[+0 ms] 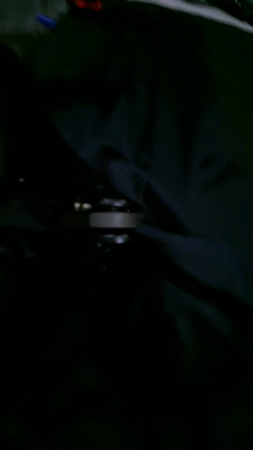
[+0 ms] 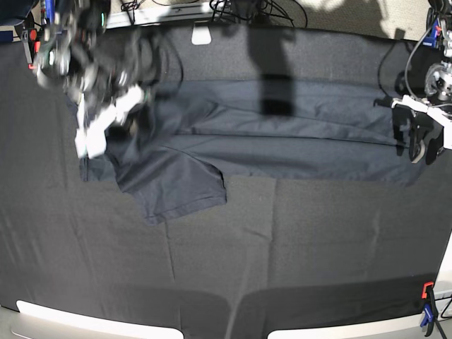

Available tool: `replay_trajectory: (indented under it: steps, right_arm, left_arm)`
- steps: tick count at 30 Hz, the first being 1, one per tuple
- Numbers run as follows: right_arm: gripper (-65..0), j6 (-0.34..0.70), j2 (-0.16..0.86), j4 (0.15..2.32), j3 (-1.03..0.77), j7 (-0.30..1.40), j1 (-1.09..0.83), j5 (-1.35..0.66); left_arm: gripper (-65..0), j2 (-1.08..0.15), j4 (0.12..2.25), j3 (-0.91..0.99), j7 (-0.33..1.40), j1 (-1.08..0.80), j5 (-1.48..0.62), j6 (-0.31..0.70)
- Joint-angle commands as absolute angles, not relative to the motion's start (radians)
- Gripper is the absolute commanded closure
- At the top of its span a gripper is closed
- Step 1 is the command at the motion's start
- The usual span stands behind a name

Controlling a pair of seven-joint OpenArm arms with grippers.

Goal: Layout the t-shirt on the table in an organized manner, then fold the t-shirt properly
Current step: 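Lower the right gripper onto the sleeve and grasp the fabric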

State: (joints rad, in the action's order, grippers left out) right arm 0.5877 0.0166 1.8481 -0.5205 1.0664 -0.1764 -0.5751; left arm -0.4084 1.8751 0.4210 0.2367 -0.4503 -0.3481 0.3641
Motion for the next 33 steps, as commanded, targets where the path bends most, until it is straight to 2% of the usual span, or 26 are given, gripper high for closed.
replay_trajectory:
  steps: [1,7,16,21,33]
  right_arm:
    - [-0.7,0.582,0.025,1.868,-0.523,1.039,-0.134,-0.6]
    - [-0.7,0.566,0.025,1.813,-0.505,0.976,-0.055,-0.556]
    - [-0.7,0.564,0.025,1.686,-0.361,0.675,-0.039,-0.44]
    - [-0.7,0.491,0.025,1.633,-0.294,0.592,0.024,-0.413]
    - [-0.7,0.353,0.025,1.594,-0.295,0.519,0.134,-0.305]
  left_arm:
    - [-17.5,-0.421,1.892,0.43,0.208,-0.447,-0.361,0.361]
    - [-17.5,-0.421,1.892,0.43,0.216,-0.447,-0.36,0.361]
    - [-17.5,-0.421,1.892,0.43,0.216,-0.447,-0.359,0.362]
    - [-17.4,-0.421,1.892,0.43,0.223,-0.451,-0.357,0.363]
    - [-17.5,-0.421,1.892,0.43,0.246,-0.452,-0.357,0.363]
